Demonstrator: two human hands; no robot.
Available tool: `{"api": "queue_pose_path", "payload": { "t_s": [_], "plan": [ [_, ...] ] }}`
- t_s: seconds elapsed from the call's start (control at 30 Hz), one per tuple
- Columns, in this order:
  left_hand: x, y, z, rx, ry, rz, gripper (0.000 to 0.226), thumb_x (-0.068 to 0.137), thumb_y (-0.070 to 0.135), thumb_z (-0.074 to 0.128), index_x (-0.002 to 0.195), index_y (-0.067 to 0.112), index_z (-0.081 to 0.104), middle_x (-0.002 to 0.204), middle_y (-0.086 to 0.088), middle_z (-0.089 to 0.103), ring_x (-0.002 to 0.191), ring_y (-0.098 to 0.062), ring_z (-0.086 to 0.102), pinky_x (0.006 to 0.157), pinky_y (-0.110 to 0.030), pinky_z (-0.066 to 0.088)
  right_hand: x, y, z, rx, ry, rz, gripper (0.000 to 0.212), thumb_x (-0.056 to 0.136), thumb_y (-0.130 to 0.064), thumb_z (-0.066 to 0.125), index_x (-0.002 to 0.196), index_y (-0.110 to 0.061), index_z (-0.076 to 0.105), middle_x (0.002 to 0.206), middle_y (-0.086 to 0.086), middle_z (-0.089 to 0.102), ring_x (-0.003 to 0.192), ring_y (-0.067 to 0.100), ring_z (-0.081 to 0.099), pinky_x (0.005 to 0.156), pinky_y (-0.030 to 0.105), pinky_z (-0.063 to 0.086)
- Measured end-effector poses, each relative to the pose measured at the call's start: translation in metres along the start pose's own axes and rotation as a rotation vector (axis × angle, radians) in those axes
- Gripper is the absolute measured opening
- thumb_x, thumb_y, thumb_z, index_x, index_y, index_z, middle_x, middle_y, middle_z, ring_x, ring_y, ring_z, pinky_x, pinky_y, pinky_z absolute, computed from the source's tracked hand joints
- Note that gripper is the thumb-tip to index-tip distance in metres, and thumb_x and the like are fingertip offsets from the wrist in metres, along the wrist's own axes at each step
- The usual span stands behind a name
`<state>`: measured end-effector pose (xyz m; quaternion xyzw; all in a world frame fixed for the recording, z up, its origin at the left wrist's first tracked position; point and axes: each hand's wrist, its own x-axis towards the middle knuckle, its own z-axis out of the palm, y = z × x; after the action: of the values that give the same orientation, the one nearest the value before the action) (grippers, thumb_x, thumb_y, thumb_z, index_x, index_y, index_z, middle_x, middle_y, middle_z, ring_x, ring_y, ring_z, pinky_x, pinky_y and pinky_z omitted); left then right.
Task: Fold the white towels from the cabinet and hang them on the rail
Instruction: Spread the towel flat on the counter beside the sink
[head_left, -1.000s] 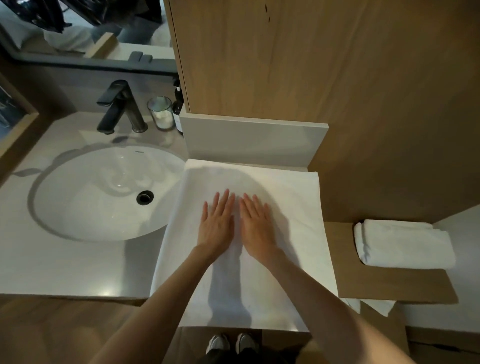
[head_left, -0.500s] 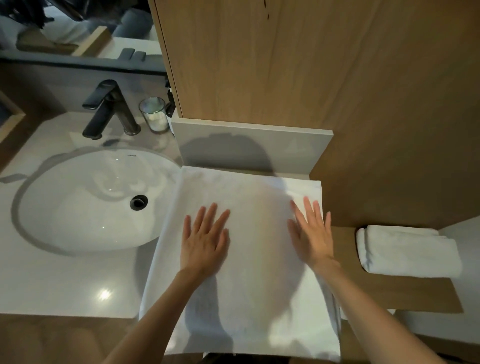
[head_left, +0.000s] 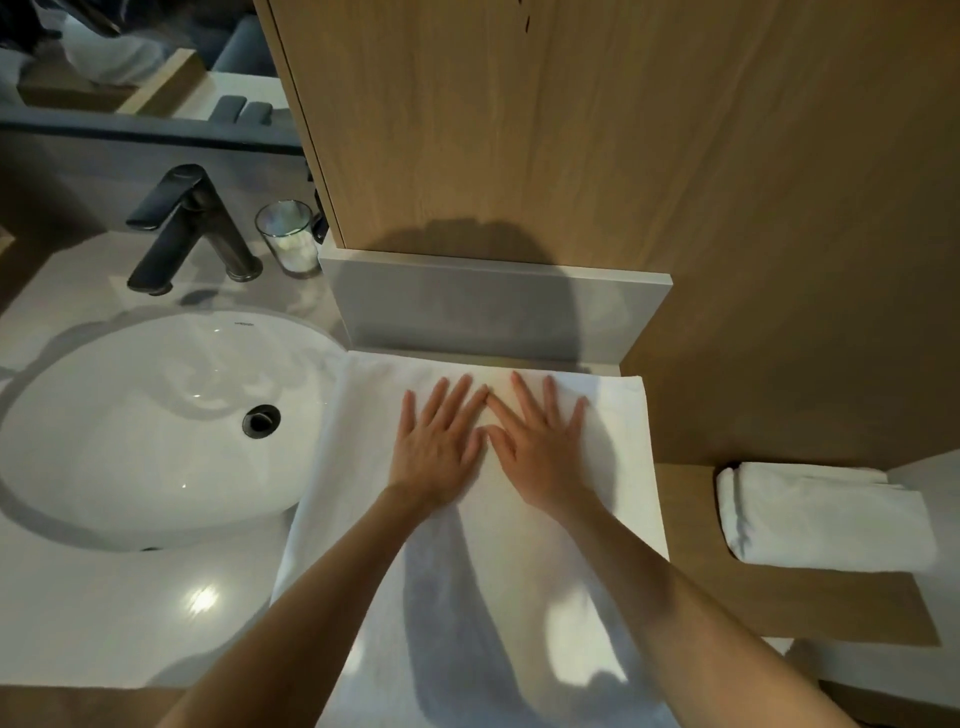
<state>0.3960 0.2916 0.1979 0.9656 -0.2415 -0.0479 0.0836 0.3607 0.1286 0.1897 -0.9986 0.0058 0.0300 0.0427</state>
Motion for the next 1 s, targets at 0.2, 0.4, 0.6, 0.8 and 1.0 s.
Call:
{"api": "queue_pose_path", "payload": {
  "t_s": [0.2,0.4,0.6,0.8,1.0],
  "plan": [
    [-0.01,-0.033,-0.007,-0.049,0.059,-0.169,0.058,0.096,0.058,0.012,0.151,0.044,0.008,0.162,0.005,-0.006,0.148,-0.018,-0.012,0.12,-0.045,-0.004,-0.015,0.051,-0.008,0.158,0.077,0.159,0.055,0.098,-0.058,0.017,0.151,-0.043,0.023,0.163,-0.004,0.008,0.151,0.024,0.003,0.119,0.047,-0.003],
    [-0.026,-0.05,-0.012,-0.17,0.02,-0.42,0.059,0.095,0.06,0.023,0.15,0.046,0.007,0.16,-0.018,-0.005,0.148,-0.033,-0.004,0.121,-0.043,0.001,-0.03,0.072,-0.017,0.212,-0.024,0.344,0.056,0.097,-0.063,0.016,0.15,-0.049,0.007,0.163,-0.011,-0.008,0.149,0.026,-0.016,0.117,0.06,-0.004],
    [-0.055,-0.039,-0.024,-0.085,0.064,-0.279,0.064,0.097,0.05,0.007,0.155,0.022,0.005,0.16,-0.017,-0.005,0.148,-0.031,-0.006,0.121,-0.043,-0.002,-0.041,0.043,-0.03,0.146,0.075,0.288,0.052,0.1,-0.036,0.034,0.151,-0.026,0.031,0.162,0.008,0.014,0.149,0.036,0.0,0.113,0.067,0.006],
    [-0.131,0.033,-0.002,-0.124,0.093,-0.152,0.056,0.101,0.04,0.012,0.154,0.019,0.012,0.161,-0.004,0.001,0.149,-0.023,0.0,0.121,-0.041,-0.007,-0.132,-0.055,-0.015,0.264,0.151,0.127,0.054,0.096,-0.035,0.024,0.145,-0.024,0.043,0.155,0.003,0.034,0.145,0.028,0.025,0.114,0.059,0.021],
    [-0.188,0.049,0.024,-0.1,0.086,-0.134,0.053,0.102,0.043,0.024,0.152,0.028,0.023,0.161,-0.002,0.013,0.149,-0.021,0.007,0.119,-0.046,0.008,-0.188,-0.064,0.018,0.213,0.108,0.09,0.049,0.1,-0.043,0.032,0.148,-0.032,0.037,0.158,0.0,0.029,0.147,0.023,0.023,0.116,0.053,0.023]
  ]
}}
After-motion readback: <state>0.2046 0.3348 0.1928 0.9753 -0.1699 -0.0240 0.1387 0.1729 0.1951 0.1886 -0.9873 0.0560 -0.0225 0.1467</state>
